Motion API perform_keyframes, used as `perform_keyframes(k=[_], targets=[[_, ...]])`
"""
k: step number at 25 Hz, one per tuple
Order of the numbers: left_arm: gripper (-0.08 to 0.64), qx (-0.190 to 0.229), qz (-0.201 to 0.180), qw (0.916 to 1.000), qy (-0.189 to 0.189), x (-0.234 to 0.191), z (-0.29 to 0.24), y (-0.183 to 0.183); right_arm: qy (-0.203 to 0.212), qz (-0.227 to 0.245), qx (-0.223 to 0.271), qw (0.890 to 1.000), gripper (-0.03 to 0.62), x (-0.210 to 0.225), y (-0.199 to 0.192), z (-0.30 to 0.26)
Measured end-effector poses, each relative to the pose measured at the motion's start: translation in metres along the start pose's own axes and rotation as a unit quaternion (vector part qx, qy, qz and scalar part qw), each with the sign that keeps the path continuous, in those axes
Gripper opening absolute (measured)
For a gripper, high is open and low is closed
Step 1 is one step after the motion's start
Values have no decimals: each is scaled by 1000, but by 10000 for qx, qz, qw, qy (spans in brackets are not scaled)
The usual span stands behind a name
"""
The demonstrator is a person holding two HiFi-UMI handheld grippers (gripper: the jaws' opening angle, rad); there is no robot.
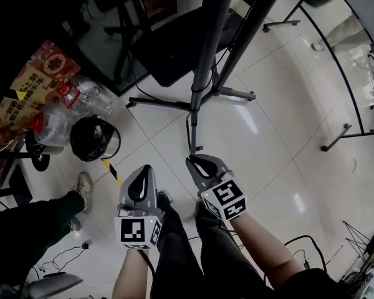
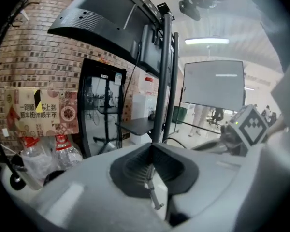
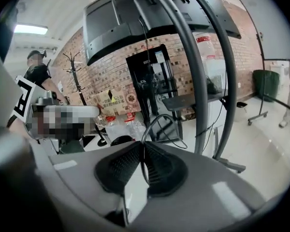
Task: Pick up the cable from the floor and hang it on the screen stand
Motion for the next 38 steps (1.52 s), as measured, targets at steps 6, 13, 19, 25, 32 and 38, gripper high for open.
perform_keyframes(k=[6, 13, 19, 25, 32, 38], targets=[[5, 184, -58, 9998, -108, 22, 21, 54, 250, 691, -263, 9969, 32, -27, 62, 61], [5, 433, -368, 9980, -263, 44, 43, 109, 412, 1901, -107, 9808, 32, -57, 139, 113], [5, 759, -509, 9957, -139, 61, 54, 157, 360, 2446, 591, 9671, 32, -63, 208, 162], [5, 1161, -443, 9917, -322, 85, 73, 202, 292, 2908, 1019, 9509, 32, -75, 248, 203], [5, 1585, -757, 9842, -200, 95, 90, 255, 310, 3270, 1588, 9311, 32, -91, 289, 234], [5, 1493, -782, 9857, -73, 99, 105, 257, 349, 3363, 1829, 9232, 32, -100, 305, 252]])
Point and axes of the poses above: the fingertips, and each gripper's own axes: z backward along the fingers, x to its right, y out of its top, the point moved 7 cm from there along z, backward along the fingers, and after that the axes turned 4 degrees about -z, right-handed, at the moved point
